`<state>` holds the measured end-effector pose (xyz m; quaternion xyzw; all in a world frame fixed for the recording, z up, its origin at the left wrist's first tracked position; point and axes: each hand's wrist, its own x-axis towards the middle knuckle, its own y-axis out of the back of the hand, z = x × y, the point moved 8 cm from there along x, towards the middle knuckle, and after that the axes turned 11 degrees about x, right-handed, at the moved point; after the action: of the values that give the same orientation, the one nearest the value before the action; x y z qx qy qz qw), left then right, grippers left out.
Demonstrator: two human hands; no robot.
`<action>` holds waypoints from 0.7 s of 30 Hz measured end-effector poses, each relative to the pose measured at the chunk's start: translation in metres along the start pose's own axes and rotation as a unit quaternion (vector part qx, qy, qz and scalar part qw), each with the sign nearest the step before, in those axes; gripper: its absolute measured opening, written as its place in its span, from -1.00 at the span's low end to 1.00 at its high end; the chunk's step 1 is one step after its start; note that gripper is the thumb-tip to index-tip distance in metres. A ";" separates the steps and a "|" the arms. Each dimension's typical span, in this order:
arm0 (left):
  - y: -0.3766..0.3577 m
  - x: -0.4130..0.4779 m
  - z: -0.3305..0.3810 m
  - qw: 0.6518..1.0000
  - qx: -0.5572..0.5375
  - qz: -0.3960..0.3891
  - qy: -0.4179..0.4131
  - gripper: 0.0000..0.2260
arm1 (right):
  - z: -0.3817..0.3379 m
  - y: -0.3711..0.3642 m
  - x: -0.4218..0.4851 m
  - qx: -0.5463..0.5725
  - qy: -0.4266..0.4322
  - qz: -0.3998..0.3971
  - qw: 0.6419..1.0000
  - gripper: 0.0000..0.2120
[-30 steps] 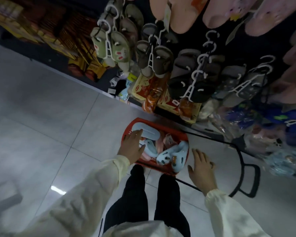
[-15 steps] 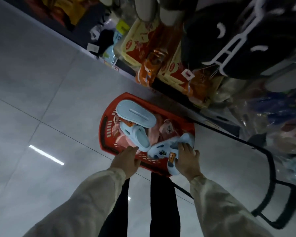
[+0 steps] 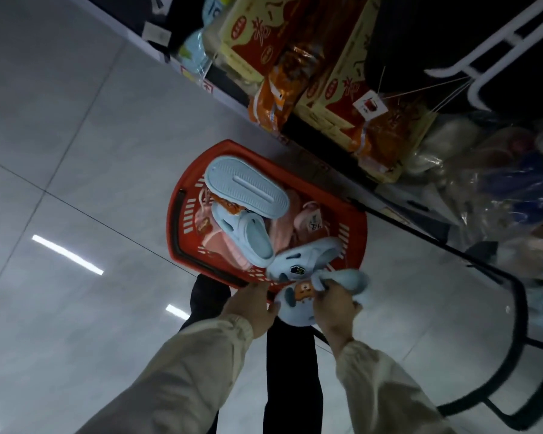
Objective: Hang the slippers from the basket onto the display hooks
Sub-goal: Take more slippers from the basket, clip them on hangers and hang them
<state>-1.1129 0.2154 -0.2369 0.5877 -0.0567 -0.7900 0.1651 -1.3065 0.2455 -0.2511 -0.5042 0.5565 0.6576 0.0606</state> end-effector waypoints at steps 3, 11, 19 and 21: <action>0.001 0.004 0.009 0.999 -0.037 -0.009 0.013 -0.53 | 0.003 -0.019 -0.034 0.218 -0.046 -0.048 0.974 -0.95; 0.009 0.001 0.004 0.997 0.003 0.034 0.062 -0.12 | -0.015 -0.068 -0.080 0.493 -0.049 -0.126 0.859 -0.71; 0.040 -0.001 0.007 0.984 0.083 0.145 0.053 -0.16 | -0.032 -0.018 -0.053 0.425 0.004 -0.081 0.902 -0.82; 0.042 0.000 0.012 0.980 0.116 0.155 0.048 -0.23 | -0.033 0.009 -0.026 0.356 0.052 0.009 0.933 -0.79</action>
<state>-1.1157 0.1748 -0.2216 0.6237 -0.2305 -0.7140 0.2190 -1.2800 0.2279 -0.2220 -0.4784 0.7606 0.3900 0.2011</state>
